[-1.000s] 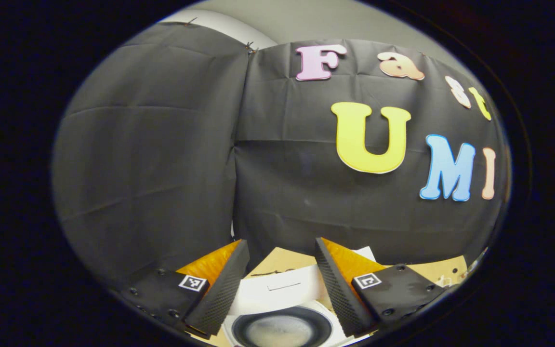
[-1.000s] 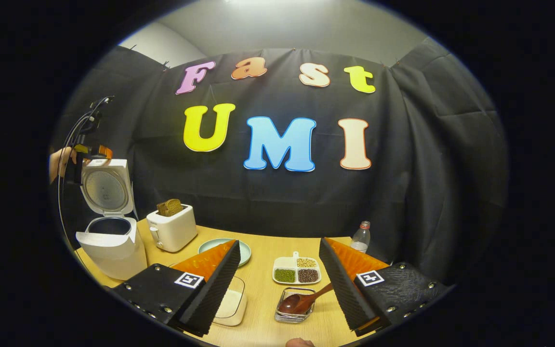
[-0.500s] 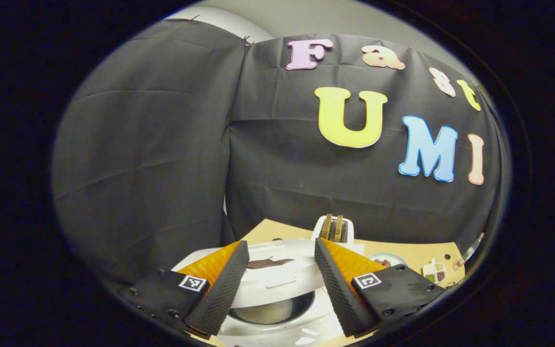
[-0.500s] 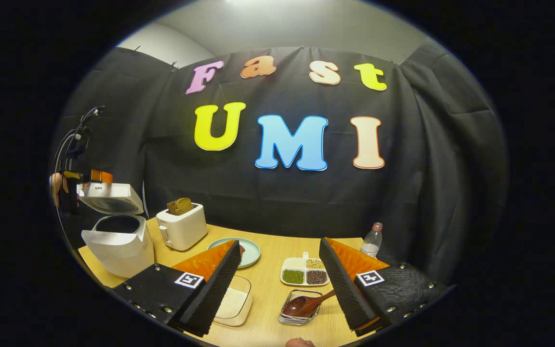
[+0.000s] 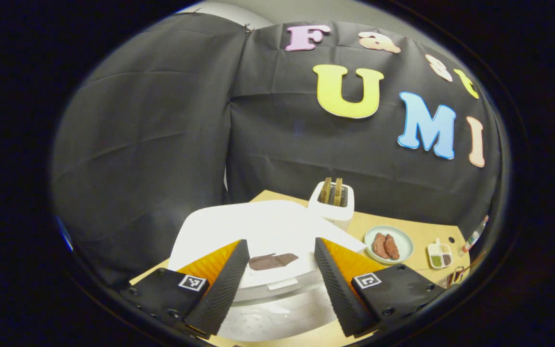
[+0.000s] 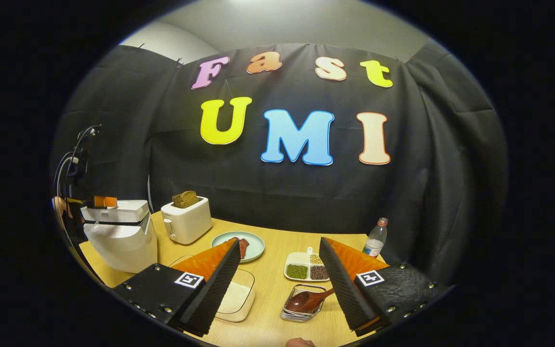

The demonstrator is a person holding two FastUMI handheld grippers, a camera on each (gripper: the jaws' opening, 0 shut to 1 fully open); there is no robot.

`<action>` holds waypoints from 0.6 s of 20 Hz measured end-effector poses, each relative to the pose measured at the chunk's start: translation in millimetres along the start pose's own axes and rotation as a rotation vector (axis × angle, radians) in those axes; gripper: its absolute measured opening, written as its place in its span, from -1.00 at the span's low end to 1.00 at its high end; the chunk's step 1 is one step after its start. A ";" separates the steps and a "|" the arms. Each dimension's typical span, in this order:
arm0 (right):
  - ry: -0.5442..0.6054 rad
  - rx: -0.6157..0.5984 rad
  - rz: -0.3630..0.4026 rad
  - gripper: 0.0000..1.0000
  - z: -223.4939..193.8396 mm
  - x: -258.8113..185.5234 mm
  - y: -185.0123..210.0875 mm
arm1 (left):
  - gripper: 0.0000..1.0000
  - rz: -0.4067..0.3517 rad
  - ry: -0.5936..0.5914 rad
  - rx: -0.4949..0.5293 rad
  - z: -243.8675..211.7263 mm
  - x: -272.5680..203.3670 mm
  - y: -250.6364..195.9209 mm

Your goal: Close the left gripper, press the button to open the rice cooker; take a wooden spoon from the chopstick holder with the right hand, scoop a spoonful of rice and pour it into the rice cooker, then put the wooden spoon back into the chopstick holder.

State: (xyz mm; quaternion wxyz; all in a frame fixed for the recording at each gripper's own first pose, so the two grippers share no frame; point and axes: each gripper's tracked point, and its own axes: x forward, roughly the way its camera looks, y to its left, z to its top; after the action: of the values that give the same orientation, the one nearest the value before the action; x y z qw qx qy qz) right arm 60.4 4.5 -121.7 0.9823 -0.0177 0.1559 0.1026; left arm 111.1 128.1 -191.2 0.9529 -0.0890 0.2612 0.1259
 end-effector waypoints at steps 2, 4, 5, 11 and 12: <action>0.003 0.007 -0.006 0.99 -1.3 -0.2 -1.8 | 0.90 -0.001 0.044 0.015 -19.8 1.7 0.4; 0.006 0.014 -0.009 0.99 -3.5 -0.3 -3.2 | 0.84 0.008 0.096 0.007 -40.6 4.8 0.9; 0.008 0.016 -0.008 0.99 -4.8 -0.5 -3.2 | 0.99 0.022 0.056 0.039 -36.3 8.4 6.6; 0.013 0.021 -0.002 0.99 -9.6 -4.7 1.8 | 0.84 0.003 -0.037 -0.002 -31.8 5.5 8.4; 0.007 0.021 -0.007 0.99 -6.8 -5.1 -0.4 | 0.94 0.000 -0.049 -0.030 -27.9 2.8 11.0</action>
State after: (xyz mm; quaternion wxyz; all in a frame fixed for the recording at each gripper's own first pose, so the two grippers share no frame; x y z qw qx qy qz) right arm 53.7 2.7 -126.6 0.9822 -0.0081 0.1603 0.0975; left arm 97.0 132.6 -217.5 0.9576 -0.1003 0.2356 0.1321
